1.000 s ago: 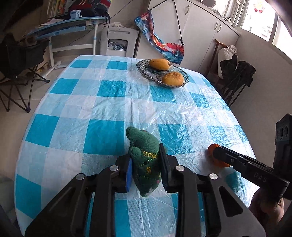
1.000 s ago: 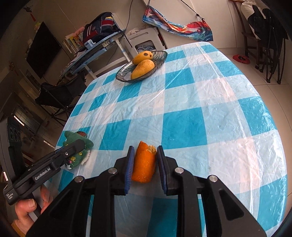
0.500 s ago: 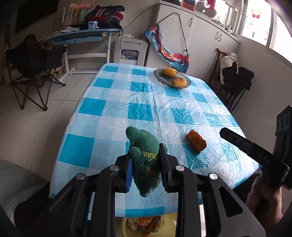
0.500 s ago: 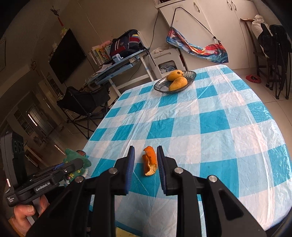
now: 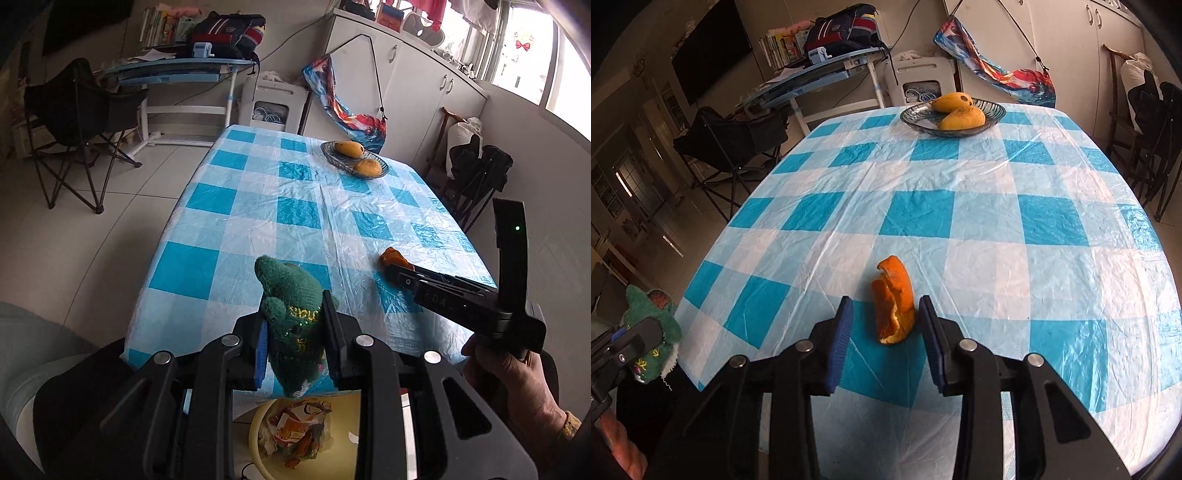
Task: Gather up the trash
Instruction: 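Carry the plush toy with the left gripper while the right carries the peel to the basin, then open the left gripper over the basin while the right gripper releases the peel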
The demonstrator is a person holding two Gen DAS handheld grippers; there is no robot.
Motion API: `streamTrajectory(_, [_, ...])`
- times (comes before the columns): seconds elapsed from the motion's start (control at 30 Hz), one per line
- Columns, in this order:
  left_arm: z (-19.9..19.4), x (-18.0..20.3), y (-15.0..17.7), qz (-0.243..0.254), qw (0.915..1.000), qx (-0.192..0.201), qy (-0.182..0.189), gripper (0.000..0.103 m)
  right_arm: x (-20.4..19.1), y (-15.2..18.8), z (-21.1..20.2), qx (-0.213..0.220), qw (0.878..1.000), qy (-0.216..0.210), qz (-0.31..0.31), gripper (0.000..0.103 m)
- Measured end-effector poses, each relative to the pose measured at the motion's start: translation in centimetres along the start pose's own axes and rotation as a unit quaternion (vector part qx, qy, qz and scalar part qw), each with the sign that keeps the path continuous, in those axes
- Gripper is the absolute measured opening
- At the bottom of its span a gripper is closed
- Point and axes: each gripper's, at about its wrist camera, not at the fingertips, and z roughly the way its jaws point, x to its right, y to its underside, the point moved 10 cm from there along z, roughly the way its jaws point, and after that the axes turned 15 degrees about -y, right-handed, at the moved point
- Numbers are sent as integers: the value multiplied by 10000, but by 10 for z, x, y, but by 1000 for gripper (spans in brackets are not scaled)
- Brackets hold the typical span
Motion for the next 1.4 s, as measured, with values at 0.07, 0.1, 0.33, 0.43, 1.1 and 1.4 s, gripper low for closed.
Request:
streamTrajectory(0.07, [-2, -3, 0, -39, 10000, 15, 6, 24, 2, 1, -2, 19, 10000, -3, 41, 18])
streamTrajectory(0.1, [-4, -4, 0, -58, 10000, 29, 13, 24, 1, 1, -5, 64, 10000, -9, 47, 17])
streamTrajectory(0.33, [-24, -2, -4, -66, 9996, 244, 97, 24, -25, 10, -57, 561, 9976, -393, 129, 16])
streamTrajectory(0.43, [-37, 1, -5, -23, 9993, 350, 141, 24, -39, 16, -78, 701, 9961, -534, 105, 16])
streamTrajectory(1.1, [-56, 27, 81, 624, 9968, -397, 317, 25, -89, 128, -93, -276, 9958, -821, 287, 17])
streamTrajectory(1.4, [-54, 19, 115, 726, 9944, -748, 194, 31, -66, 138, -110, -13, 9967, -317, 753, 47])
